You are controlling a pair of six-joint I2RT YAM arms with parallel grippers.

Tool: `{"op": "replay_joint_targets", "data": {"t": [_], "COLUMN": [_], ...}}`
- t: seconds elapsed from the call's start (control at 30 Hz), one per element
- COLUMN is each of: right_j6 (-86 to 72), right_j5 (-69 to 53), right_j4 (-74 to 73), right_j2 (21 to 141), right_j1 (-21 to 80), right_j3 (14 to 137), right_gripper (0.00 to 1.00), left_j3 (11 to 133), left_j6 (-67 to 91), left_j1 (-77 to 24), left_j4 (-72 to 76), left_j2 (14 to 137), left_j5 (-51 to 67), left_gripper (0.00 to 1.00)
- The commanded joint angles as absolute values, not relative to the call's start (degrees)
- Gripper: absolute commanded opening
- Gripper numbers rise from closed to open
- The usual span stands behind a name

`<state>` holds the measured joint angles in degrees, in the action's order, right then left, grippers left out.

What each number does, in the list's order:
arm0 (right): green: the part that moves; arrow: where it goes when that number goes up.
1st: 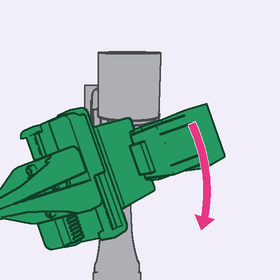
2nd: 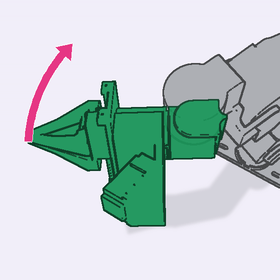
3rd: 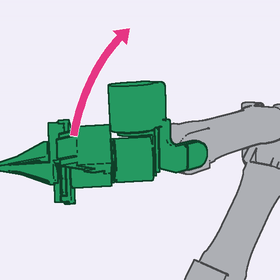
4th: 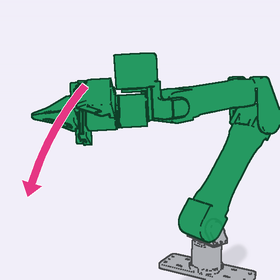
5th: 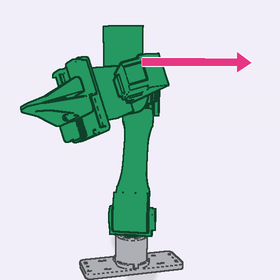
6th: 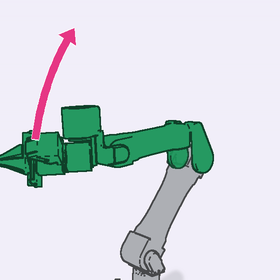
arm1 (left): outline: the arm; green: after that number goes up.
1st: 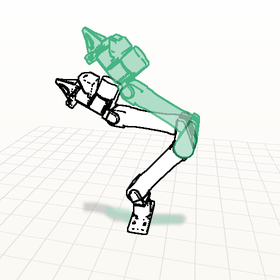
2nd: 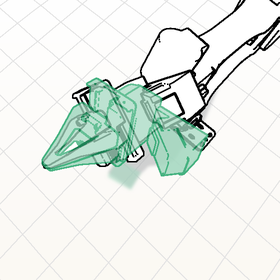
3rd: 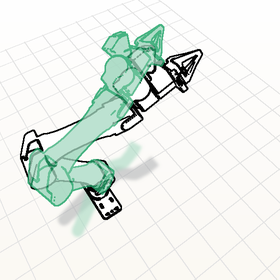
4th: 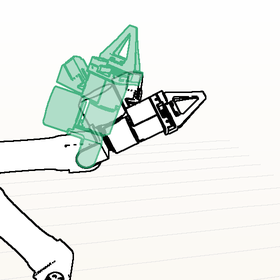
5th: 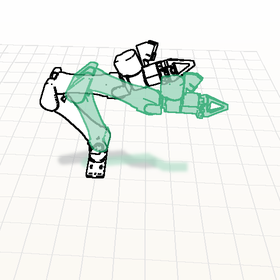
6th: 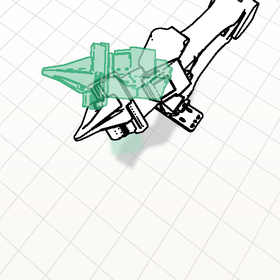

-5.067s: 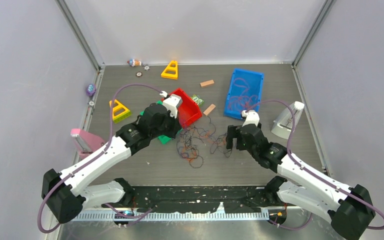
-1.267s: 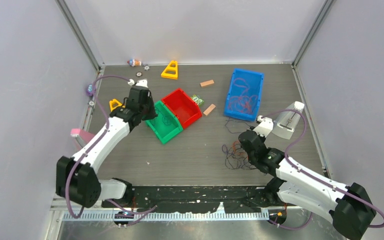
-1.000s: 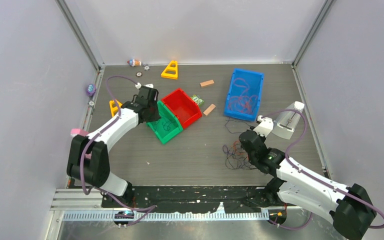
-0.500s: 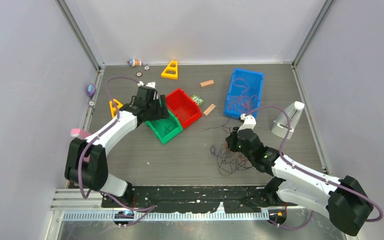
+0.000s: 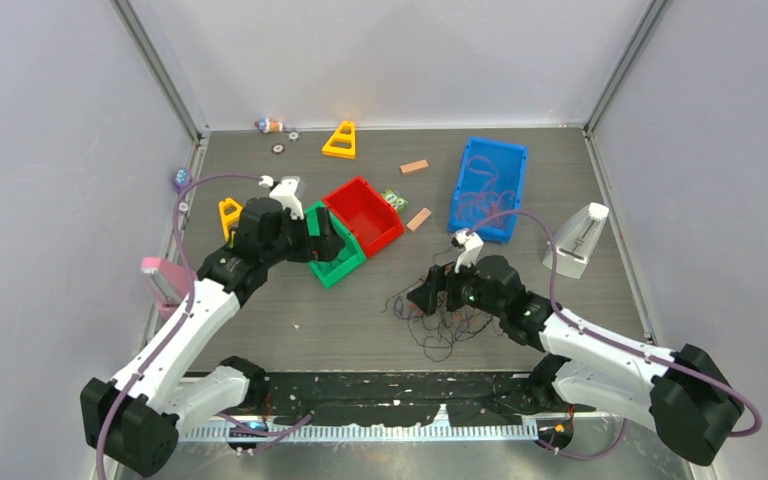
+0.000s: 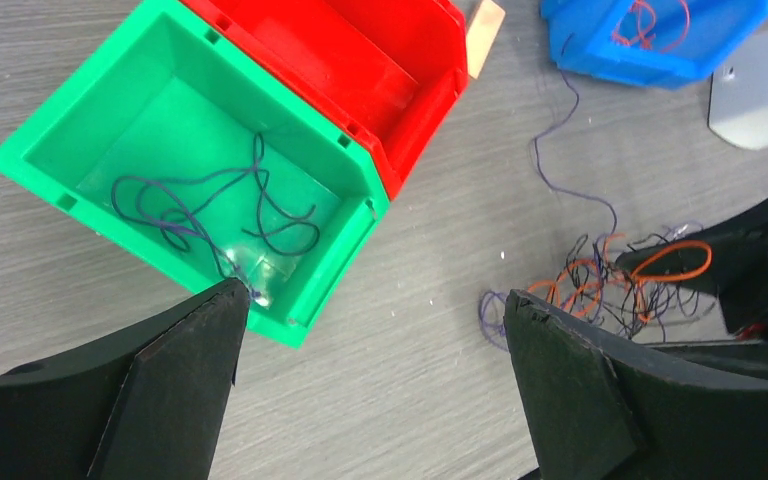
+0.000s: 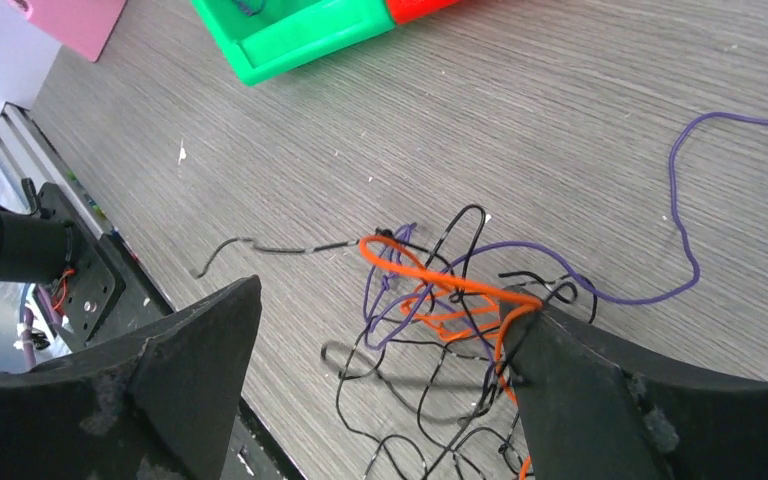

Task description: Untangle the cables

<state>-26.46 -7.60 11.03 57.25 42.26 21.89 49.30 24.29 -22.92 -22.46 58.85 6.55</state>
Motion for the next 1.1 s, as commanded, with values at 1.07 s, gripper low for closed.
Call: {"op": "replay_joint_targets", "data": {"t": [1.07], "right_j6": [-33.03], "right_j5": [12.13], "right_j4": [-12.17], "right_j2": [39.45], "right_j1": [41.92], "right_j3": [19.24], "right_gripper": [0.70], "left_j3": [41.10], "left_j6": [24.95], "left_j1": [-43.08], "left_j4": [-14.72], "left_j2": [62.77], "left_j5": [7.96], "left_gripper": [0.79]}}
